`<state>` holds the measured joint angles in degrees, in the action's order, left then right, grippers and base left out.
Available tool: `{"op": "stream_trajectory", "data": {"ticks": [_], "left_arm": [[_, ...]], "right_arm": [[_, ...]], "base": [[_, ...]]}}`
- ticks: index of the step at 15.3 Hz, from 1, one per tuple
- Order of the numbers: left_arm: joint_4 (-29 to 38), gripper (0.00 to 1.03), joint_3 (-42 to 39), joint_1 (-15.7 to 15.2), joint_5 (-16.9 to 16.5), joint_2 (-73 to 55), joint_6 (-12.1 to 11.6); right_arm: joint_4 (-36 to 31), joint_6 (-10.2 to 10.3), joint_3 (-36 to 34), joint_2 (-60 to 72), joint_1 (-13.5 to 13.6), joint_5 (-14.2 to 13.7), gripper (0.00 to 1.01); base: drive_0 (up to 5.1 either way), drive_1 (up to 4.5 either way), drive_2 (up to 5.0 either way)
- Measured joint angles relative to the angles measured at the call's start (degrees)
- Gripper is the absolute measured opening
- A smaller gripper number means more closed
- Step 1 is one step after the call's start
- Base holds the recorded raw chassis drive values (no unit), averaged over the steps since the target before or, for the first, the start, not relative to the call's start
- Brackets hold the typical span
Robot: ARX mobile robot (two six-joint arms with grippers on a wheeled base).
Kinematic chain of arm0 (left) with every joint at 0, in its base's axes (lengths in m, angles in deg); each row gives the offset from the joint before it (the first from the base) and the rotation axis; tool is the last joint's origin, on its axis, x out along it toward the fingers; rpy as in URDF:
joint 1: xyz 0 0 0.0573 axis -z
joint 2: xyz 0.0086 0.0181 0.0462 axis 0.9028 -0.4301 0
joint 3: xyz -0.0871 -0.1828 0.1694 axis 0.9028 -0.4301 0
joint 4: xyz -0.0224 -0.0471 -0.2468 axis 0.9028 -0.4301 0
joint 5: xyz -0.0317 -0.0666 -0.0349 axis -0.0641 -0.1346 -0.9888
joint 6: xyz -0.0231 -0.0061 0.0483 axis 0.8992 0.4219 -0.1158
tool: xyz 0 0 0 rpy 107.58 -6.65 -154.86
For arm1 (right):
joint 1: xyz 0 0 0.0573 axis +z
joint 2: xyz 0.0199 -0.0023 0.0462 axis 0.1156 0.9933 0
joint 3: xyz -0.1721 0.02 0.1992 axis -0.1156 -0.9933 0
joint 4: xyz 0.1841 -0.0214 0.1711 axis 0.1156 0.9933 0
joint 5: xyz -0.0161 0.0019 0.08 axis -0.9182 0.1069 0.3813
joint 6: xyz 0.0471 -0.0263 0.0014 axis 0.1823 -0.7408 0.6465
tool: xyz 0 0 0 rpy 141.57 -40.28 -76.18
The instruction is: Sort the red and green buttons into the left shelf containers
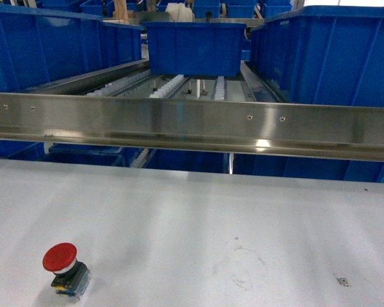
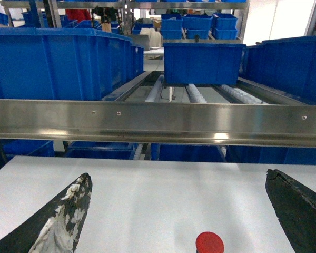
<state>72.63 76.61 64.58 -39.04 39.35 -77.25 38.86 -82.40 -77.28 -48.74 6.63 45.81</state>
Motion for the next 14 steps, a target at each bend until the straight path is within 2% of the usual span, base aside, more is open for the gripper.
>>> {"op": "stream_trajectory", "data": {"ticks": [7, 8, 9, 10, 11, 12, 14], "left_arm": [[0.0, 0.98, 0.0, 0.0, 0.0, 0.0, 0.0], [0.0, 0.98, 0.0, 0.0, 0.0, 0.0, 0.0], [3.4, 0.98, 0.0, -1.2, -2.0, -1.5, 0.0], [8.7, 0.98, 0.0, -3.2, -3.1, -6.1, 0.0], [15.4, 0.98, 0.0, -4.5, -4.8, -13.0, 0.0], [22.7, 0.98, 0.0, -4.1, -6.2, -20.9, 0.0], [37.0, 0.98, 0.9, -0.7, -7.1, -39.5, -0.6]], "right_arm": [[0.0, 0.0, 0.0, 0.0, 0.0, 0.0, 0.98], [-2.4, 0.5, 0.0, 1.0, -0.8, 1.2, 0.98], [-10.0, 0.6, -0.1, 6.2, -3.3, 3.0, 0.98], [-18.3, 0.9, -0.1, 14.8, -5.7, 3.6, 0.98], [-28.7, 0.9, 0.0, 24.8, -6.5, 4.5, 0.98], [-38.8, 0.1, 0.0, 35.5, -7.1, 5.5, 0.98], [-53.6, -1.5, 3.2, 56.6, -9.6, 7.0, 0.98]], "base": [[0.0, 0.0, 0.0], [0.0, 0.0, 0.0], [0.0, 0.0, 0.0], [0.0, 0.0, 0.0], [0.0, 0.0, 0.0], [0.0, 0.0, 0.0], [0.0, 0.0, 0.0]]}}
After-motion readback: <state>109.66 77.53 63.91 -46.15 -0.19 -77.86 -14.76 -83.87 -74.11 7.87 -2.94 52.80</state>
